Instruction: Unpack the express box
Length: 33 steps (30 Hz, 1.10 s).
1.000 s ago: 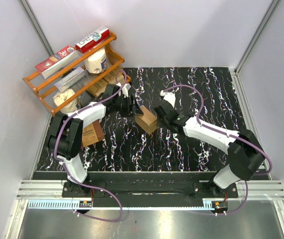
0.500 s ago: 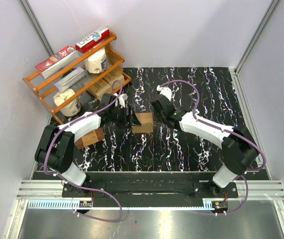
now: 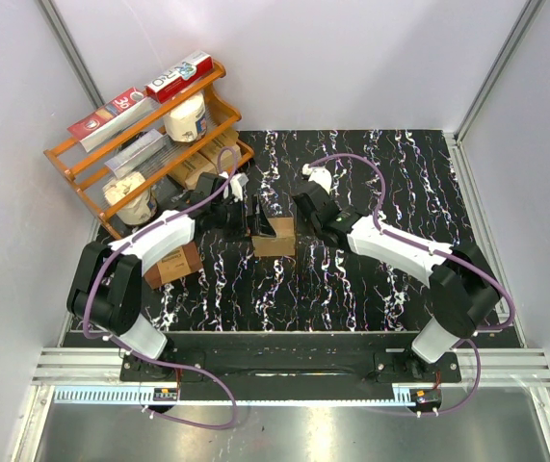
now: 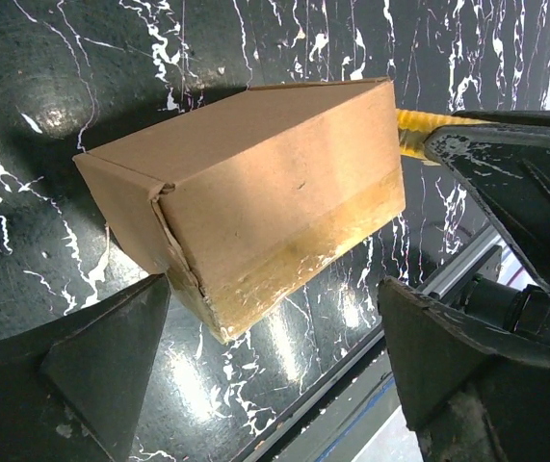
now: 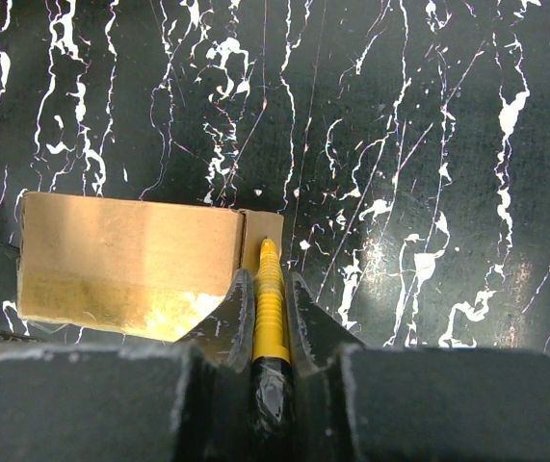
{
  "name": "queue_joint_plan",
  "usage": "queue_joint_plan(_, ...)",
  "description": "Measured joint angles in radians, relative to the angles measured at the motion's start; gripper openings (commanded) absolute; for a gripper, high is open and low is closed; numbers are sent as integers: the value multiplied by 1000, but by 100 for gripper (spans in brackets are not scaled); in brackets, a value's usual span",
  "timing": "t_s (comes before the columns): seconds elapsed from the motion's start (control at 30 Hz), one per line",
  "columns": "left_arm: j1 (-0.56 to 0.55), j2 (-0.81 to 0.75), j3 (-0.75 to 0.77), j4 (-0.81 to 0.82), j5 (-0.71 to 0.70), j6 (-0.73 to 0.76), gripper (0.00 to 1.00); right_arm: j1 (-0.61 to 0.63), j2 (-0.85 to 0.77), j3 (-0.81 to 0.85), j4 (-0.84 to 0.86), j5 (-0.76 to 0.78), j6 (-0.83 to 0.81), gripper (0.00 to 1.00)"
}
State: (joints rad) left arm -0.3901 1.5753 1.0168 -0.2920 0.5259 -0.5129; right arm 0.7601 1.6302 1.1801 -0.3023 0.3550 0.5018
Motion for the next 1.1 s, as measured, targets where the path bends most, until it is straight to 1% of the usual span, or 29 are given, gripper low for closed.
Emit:
queue_joint_plan(0.13, 0, 3, 1, -8, -8, 0, 94, 0, 0, 0, 0, 0, 0, 0)
queue_joint_plan(0.37, 0, 52, 18, -23, -52, -13, 94, 0, 0, 0, 0, 0, 0, 0)
queue_joint_plan(0.87, -1, 76, 44, -44, -85, -43, 85, 0, -4, 0, -9, 5, 1, 0)
queue_joint_plan(1.1, -2, 77, 44, -44, -84, -45, 84, 0, -62, 18, -47, 50, 1, 0)
